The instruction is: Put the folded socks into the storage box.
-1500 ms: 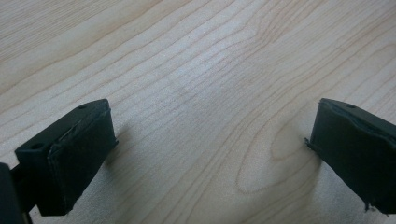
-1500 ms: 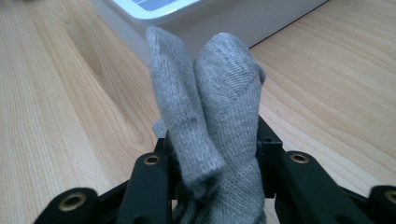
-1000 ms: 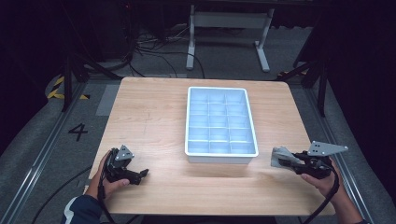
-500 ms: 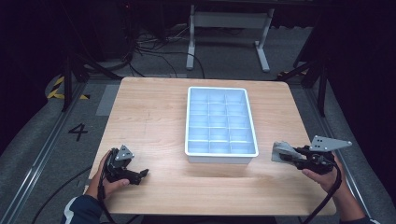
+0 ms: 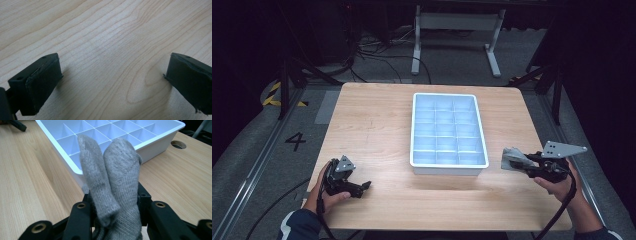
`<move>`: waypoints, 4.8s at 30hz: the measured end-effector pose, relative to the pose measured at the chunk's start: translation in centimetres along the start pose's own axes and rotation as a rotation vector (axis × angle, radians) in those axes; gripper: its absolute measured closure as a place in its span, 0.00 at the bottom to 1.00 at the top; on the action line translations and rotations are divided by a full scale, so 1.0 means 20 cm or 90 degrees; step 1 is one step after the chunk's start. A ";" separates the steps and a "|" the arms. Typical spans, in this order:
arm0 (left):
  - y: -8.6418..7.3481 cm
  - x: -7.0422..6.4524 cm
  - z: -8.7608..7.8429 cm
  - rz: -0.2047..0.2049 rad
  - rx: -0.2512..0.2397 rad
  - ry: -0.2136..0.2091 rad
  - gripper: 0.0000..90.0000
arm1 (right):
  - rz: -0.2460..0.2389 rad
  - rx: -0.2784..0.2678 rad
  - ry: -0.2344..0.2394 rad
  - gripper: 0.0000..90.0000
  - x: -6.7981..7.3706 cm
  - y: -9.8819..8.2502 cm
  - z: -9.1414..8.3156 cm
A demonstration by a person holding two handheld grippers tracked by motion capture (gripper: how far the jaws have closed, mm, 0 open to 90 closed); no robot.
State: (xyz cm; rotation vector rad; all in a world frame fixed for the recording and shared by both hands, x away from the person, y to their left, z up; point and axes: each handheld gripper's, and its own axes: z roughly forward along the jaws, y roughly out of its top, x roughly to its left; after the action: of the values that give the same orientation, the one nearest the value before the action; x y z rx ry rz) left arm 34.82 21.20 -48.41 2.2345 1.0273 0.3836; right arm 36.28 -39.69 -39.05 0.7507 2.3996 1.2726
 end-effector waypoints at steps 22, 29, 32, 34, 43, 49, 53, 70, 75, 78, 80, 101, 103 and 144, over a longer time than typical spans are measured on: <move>0.00 0.00 0.00 0.000 0.000 0.000 0.00 | -0.027 0.012 0.000 0.74 0.01 0.11 0.06; 0.00 0.00 0.00 0.000 -0.001 0.001 0.00 | -0.039 0.016 -0.002 0.74 0.01 0.16 0.08; 0.00 0.00 0.00 0.000 0.000 0.000 0.00 | -0.045 0.017 0.001 0.74 0.01 0.18 0.08; 0.00 0.00 0.00 0.000 -0.001 0.001 0.00 | -0.046 0.017 0.002 0.74 0.01 0.20 0.09; 0.00 0.00 0.00 0.000 -0.001 0.000 0.00 | -0.056 0.020 0.008 0.74 0.02 0.24 0.14; 0.00 0.00 0.00 0.000 0.000 0.000 0.00 | -0.065 0.026 0.011 0.74 0.03 0.28 0.18; 0.00 0.00 0.00 0.000 0.000 0.000 0.00 | -0.069 0.026 0.014 0.74 0.03 0.30 0.20; 0.00 0.00 0.00 0.000 -0.001 0.000 0.00 | -0.083 0.047 0.029 0.74 0.05 0.37 0.34; 0.00 0.00 0.00 -0.001 -0.002 0.001 0.00 | -0.090 0.058 0.029 0.74 0.04 0.38 0.38; 0.00 0.00 0.00 0.000 0.000 0.000 0.00 | -0.091 0.070 0.030 0.74 0.04 0.39 0.42; 0.00 0.00 0.00 0.000 -0.002 0.001 0.00 | -0.093 0.074 0.030 0.74 0.04 0.39 0.43; 0.00 0.00 0.00 0.000 0.000 0.000 0.00 | -0.112 0.146 0.021 0.74 0.02 0.44 0.61; 0.00 0.00 0.00 0.000 0.000 0.000 0.00 | -0.123 0.158 0.019 0.75 0.03 0.44 0.64; 0.00 0.00 0.00 0.001 0.000 0.000 0.00 | -0.162 0.404 0.036 0.75 0.02 0.54 0.91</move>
State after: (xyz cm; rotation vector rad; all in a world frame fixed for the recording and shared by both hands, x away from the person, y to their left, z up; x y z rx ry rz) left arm 34.82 21.21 -48.41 2.2355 1.0259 0.3849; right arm 48.40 -22.46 -40.05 0.5329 2.8563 0.4287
